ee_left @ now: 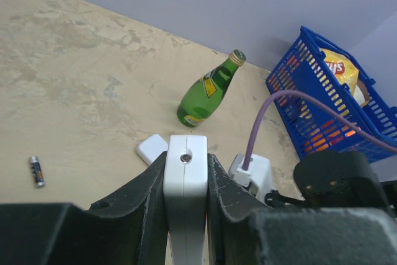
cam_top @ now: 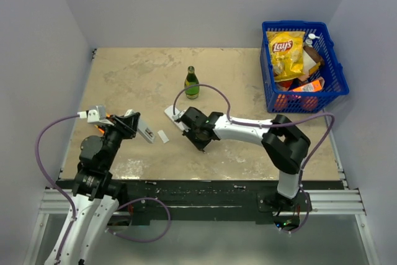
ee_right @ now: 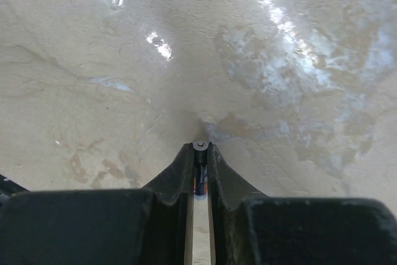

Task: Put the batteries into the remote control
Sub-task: Pick up the battery from the center of the board, then load the battery into the remote control.

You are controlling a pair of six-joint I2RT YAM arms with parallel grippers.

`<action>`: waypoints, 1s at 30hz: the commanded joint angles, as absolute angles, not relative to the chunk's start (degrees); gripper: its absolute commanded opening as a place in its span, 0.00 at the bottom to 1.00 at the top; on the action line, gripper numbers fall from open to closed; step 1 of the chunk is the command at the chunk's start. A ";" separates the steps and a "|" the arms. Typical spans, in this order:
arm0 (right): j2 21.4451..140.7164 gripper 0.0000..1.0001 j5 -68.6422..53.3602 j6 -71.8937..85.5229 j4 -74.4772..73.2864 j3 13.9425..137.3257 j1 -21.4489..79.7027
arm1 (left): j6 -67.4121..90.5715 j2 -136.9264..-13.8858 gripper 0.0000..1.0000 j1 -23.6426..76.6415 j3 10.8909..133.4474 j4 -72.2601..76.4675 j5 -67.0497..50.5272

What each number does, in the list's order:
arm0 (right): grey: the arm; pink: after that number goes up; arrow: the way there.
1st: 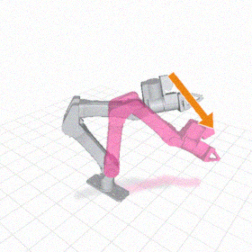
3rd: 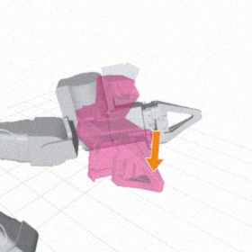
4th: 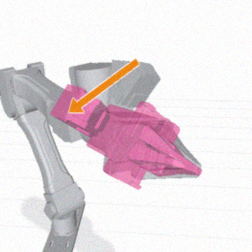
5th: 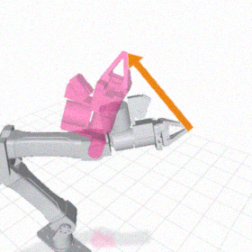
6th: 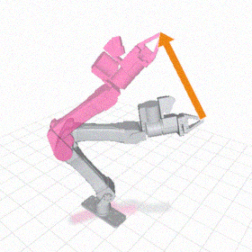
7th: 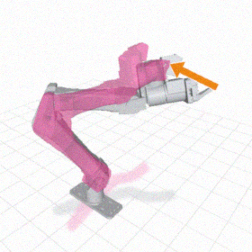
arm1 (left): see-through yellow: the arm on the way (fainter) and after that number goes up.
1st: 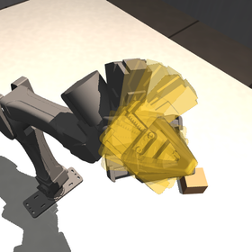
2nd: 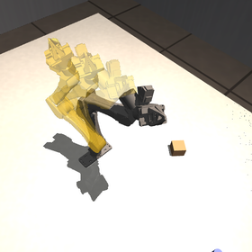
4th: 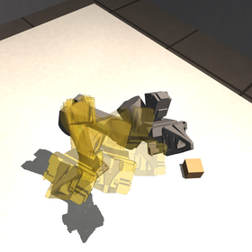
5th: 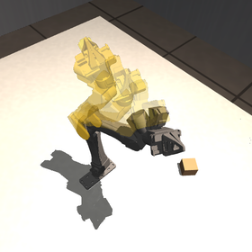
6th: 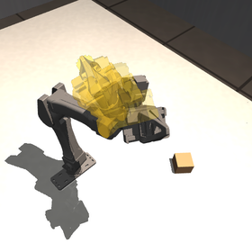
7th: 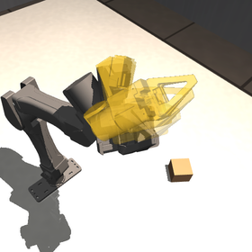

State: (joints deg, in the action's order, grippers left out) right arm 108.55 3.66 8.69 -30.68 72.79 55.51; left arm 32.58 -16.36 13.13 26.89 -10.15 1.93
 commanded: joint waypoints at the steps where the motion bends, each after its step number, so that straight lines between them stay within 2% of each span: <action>1: 96.45 0.00 6.68 7.91 -22.70 69.97 55.72 | 40.16 -17.75 0.00 12.83 22.86 2.07 -4.21; 7: 81.42 0.00 5.36 7.21 -7.86 62.41 56.60 | 48.68 -20.12 0.00 12.83 16.79 13.24 -8.52; 14: 71.82 0.00 2.46 4.05 12.02 53.80 59.50 | 56.93 -24.16 0.00 12.83 11.44 25.91 -14.14; 22: 71.89 0.00 0.18 2.55 30.92 47.38 61.78 | 61.43 -29.35 0.00 12.83 8.88 38.39 -19.86; 30: 74.97 0.00 -0.97 3.16 34.80 46.76 63.01 | 63.19 -31.72 0.00 12.83 8.53 44.29 -21.27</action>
State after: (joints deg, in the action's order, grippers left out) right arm 74.02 0.43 3.79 28.27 47.33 62.24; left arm 61.30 -30.85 13.13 8.60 35.51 -19.46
